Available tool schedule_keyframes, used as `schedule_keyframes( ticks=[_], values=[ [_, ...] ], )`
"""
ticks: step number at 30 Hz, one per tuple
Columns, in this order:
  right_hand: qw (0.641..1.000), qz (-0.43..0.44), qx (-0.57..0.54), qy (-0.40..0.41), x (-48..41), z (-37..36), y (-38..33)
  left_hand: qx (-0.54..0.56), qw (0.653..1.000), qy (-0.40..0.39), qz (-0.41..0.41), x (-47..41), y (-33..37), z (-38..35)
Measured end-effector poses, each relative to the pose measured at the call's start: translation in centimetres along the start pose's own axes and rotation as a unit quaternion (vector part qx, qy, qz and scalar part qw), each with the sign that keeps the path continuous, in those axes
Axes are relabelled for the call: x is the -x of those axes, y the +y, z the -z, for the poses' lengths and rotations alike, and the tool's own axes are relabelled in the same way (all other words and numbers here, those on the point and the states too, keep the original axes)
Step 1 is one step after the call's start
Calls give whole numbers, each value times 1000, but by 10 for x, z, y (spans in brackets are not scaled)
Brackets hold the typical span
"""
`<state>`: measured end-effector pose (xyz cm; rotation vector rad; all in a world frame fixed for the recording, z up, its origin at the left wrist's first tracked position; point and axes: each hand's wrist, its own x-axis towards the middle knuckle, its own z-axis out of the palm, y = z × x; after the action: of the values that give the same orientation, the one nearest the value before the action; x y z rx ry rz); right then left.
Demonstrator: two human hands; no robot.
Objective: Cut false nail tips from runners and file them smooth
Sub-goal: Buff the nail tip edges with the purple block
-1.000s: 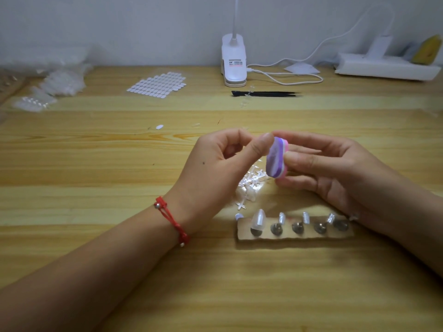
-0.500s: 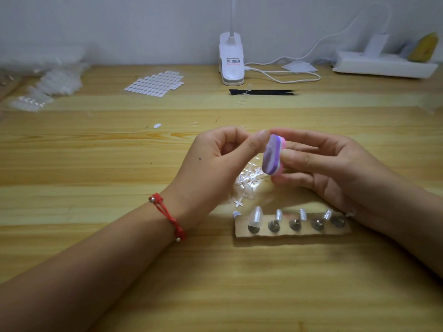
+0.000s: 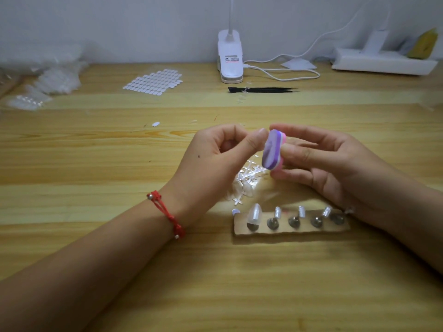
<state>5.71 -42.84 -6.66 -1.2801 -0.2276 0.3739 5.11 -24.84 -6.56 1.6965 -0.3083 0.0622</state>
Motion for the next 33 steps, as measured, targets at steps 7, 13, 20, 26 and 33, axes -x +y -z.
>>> schedule_keyframes(
  ticks=[7, 13, 20, 26, 33],
  values=[
    [999, -20, 35, -16, -1, -3, -2, 17, 996, 84, 14, -4, -3, 2],
    [996, -35, -74, 33, -5, -3, -3, 7, 1000, 26, 7, 0, 0, -2],
    [987, 3, 155, 41, 1, -9, 3, -3, 1000, 2, -13, 0, -2, -2],
    [990, -4, 126, 63, 1, -8, 2, -5, 1000, -26, -4, 0, -2, 2],
    [991, -46, -112, 58, -6, 0, -3, 7, 1000, 0, 17, -3, -1, 3]
  ],
)
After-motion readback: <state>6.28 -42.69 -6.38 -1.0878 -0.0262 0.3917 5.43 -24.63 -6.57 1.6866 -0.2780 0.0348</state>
